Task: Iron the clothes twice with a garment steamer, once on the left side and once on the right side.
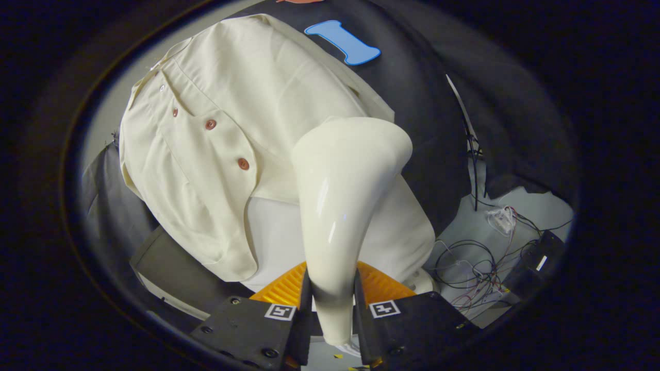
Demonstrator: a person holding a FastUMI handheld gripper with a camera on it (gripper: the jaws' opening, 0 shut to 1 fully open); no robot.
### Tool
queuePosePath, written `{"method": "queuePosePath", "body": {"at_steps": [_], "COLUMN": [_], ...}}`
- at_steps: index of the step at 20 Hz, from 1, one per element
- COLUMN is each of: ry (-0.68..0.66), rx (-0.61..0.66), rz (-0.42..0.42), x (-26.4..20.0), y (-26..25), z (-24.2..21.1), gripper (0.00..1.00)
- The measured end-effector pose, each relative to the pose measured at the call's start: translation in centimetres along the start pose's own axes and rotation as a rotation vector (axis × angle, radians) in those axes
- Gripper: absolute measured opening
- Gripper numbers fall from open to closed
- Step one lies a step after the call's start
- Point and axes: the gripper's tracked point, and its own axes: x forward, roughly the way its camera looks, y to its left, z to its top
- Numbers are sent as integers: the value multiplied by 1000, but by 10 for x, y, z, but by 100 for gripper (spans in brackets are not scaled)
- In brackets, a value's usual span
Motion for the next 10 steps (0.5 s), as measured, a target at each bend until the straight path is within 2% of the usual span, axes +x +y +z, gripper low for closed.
{"method": "queuePosePath", "body": {"at_steps": [3,7,10], "ry": [-4,-29,-108], "rx": [-4,-27,-121], "rz": [-16,-10,-32], "x": [-12,-39,-64], "y": [-1,22,48], "z": [-9,-13,-6], "gripper": [38,37,37]}}
